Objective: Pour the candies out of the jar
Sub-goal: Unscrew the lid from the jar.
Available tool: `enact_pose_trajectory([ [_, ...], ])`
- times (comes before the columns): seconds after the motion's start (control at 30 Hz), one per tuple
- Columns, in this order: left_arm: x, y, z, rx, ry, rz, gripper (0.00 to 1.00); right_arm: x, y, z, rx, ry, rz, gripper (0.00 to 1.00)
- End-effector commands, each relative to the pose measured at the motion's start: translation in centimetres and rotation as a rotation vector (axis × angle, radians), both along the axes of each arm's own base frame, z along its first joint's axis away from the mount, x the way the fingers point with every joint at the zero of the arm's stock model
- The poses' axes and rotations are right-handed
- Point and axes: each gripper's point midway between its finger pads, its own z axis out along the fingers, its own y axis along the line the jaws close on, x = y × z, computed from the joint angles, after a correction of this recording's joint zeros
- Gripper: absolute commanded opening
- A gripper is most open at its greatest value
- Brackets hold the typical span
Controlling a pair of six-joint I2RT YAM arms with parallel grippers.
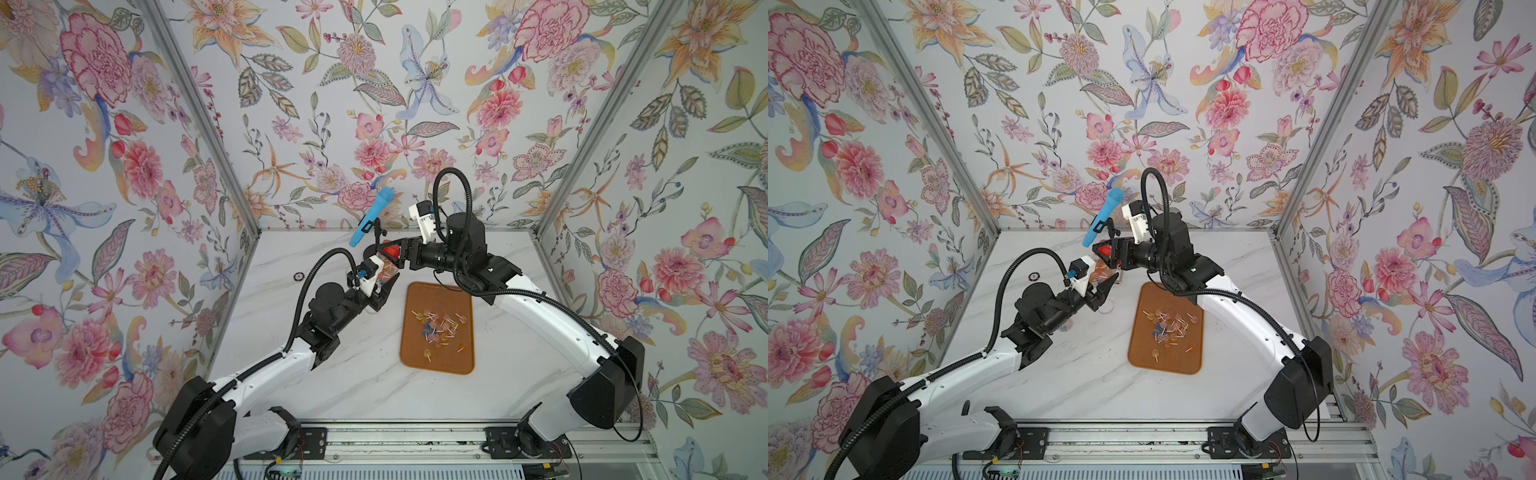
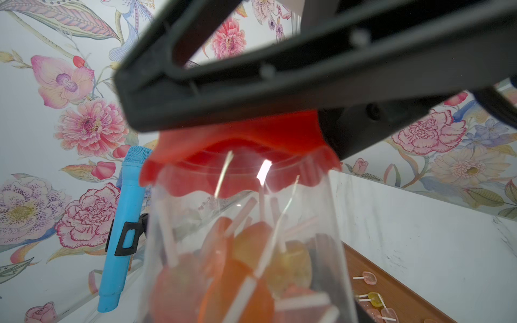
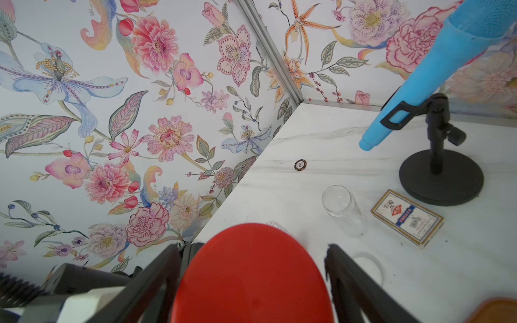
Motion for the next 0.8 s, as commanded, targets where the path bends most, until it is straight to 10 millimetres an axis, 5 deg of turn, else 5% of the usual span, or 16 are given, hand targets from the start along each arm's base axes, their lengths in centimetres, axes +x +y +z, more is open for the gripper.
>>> enact_pose_trajectory([
  [0.0, -0.3, 0.3, 1.3, -0.005, -0.051, 0.026, 0.0, 0.0, 0.2, -0.2, 0.014, 0.026, -0.015, 0.77],
  [0.27, -0.6, 0.1, 1.7, -0.019, -0.051, 0.013, 0.0, -0.8, 0.2, 0.8, 0.031, -0.025, 0.035, 0.46],
  [0.37, -2.3, -1.0, 2.8, -0.047, -0.078, -0.106, 0.0, -2.7, 0.4, 2.6, 0.086, -0.122, 0.177, 0.41],
  [0.57, -7.1, -2.7, 5.9, -0.165, -0.12, -0.46, 0.0, -10.5, 0.1, 5.4, 0.156, -0.349, 0.613, 0.36],
  [0.77, -8.1, -3.1, 6.5, -0.197, -0.097, -0.559, 0.0, -12.5, -1.2, 5.6, 0.137, -0.425, 0.65, 0.33],
])
